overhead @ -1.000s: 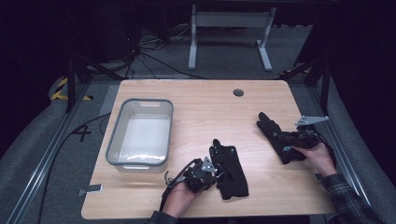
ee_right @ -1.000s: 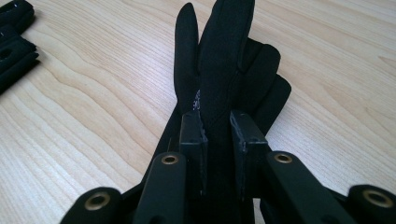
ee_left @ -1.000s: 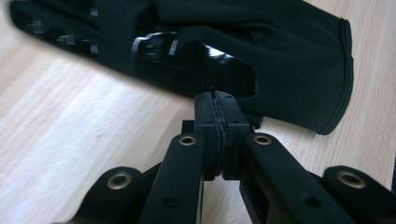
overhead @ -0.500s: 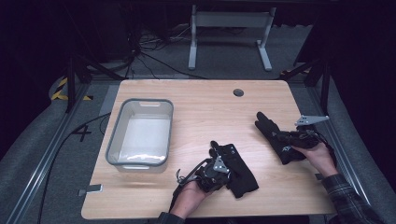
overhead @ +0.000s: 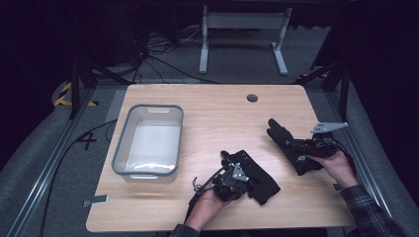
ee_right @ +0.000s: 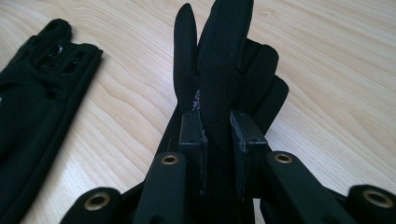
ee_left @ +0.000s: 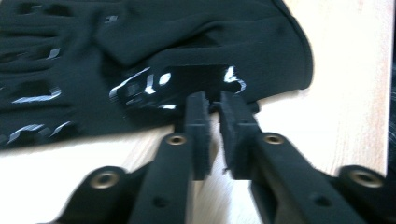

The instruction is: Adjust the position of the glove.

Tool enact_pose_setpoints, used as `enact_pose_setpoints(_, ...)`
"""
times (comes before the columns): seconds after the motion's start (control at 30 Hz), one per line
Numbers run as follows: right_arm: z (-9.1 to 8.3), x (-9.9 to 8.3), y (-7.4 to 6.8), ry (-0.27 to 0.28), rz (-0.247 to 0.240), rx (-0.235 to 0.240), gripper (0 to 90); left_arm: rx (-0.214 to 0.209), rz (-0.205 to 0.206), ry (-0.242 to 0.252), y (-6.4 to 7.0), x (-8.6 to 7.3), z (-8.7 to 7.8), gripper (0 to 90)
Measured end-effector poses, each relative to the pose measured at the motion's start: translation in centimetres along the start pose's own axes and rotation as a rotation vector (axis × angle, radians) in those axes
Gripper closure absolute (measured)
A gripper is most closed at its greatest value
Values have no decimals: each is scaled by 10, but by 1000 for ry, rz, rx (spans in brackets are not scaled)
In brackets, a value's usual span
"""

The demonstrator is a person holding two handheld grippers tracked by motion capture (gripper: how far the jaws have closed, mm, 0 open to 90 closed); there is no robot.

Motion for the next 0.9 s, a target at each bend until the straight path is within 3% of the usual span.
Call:
enact_pose_setpoints(0.17,0,1,-12,-3,-17,34,774,86,-49,-5,-10,-15,-14,598)
enact_pose_setpoints(0.23,0,2,-17,-5,-23,49,774,96,-59,-8,-11,-18,-17,485)
enact_pose_setpoints(0.37,0,3,-26,-6,-36,63,774,159,-95,-37,-19,-34,-27,358)
enact_pose_setpoints(0.47,1,3,-31,-6,-41,74,774,173,-106,-37,-22,-38,-29,316)
enact_pose_setpoints(0.67,2,4,-47,-13,-65,105,774,211,-115,-85,-25,-46,-29,179)
enact_pose_setpoints(0.9,6,4,-69,-21,-91,154,774,217,-118,-108,-27,-52,-27,104)
Point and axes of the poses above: each handheld gripper's, and its own axes: z roughly forward along the jaws, x roughly out of its top, y roughly to its right, the point moved 7 cm from there along z, roughly forward along the jaws, and after that the axes turned 13 degrees about z, right-handed, at the moved point
